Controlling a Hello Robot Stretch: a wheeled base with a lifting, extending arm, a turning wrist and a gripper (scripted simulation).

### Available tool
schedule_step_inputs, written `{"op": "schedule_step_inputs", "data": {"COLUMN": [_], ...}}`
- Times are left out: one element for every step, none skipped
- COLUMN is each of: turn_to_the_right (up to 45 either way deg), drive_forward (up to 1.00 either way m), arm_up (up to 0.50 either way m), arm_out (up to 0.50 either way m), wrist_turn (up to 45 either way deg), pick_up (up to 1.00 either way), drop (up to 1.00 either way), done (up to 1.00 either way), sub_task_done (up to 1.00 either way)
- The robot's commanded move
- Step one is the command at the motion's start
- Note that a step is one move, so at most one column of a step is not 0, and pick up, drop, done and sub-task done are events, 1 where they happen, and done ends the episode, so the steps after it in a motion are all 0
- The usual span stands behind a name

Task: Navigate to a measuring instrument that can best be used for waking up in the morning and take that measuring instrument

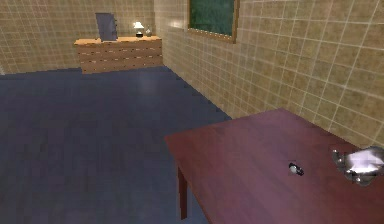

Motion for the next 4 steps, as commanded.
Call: {"op": "schedule_step_inputs", "data": {"turn_to_the_right": [0.0, 0.0, 0.0, 0.0], "drive_forward": [0.0, 0.0, 0.0, 0.0], "arm_up": [0.0, -0.3, 0.0, 0.1], "arm_out": [0.0, 0.0, 0.0, 0.0], "wrist_turn": [45.0, 0.0, 0.0, 0.0], "pick_up": [0.0, 0.0, 1.0, 0.0], "drop": [0.0, 0.0, 0.0, 0.0], "done": [0.0, 0.0, 0.0, 0.0], "sub_task_done": [0.0, 0.0, 0.0, 0.0]}}
